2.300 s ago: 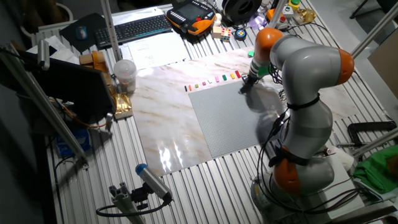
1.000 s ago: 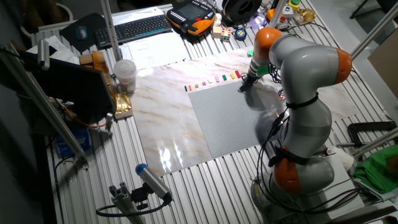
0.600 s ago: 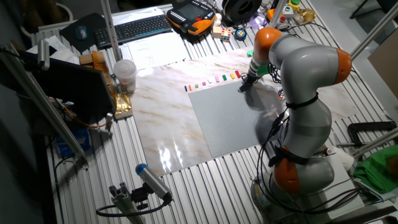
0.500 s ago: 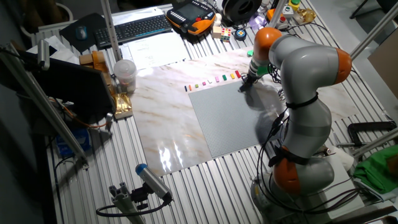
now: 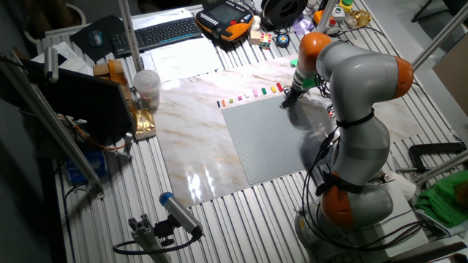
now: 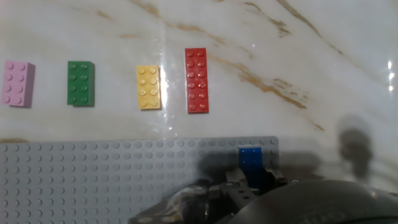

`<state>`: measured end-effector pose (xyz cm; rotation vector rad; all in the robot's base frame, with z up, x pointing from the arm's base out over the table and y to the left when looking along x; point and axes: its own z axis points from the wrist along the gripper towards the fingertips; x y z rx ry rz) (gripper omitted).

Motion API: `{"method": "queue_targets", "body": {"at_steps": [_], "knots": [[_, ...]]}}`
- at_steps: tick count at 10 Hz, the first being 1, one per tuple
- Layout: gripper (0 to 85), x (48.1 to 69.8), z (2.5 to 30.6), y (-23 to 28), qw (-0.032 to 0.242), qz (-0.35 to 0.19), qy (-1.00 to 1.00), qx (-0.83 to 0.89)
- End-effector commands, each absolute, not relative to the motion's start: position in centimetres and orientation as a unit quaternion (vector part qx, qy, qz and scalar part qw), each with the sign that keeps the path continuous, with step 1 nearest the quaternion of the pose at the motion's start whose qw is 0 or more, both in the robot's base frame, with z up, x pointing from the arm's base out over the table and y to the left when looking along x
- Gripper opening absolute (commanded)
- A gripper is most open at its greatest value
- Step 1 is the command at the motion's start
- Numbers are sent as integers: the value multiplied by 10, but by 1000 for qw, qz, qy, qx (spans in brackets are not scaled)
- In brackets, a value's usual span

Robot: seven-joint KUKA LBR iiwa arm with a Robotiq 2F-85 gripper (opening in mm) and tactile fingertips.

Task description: Build with small Lego blocks

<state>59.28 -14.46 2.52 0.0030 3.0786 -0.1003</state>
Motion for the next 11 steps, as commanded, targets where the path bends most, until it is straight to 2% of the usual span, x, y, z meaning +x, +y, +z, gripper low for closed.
{"method": "queue_targets", "body": {"at_steps": [1,10,11], "knots": [[7,592,24,-144,30,-32,999,2],[7,594,23,-144,31,-30,999,3],[120,594,23,-144,33,-30,999,3]]}}
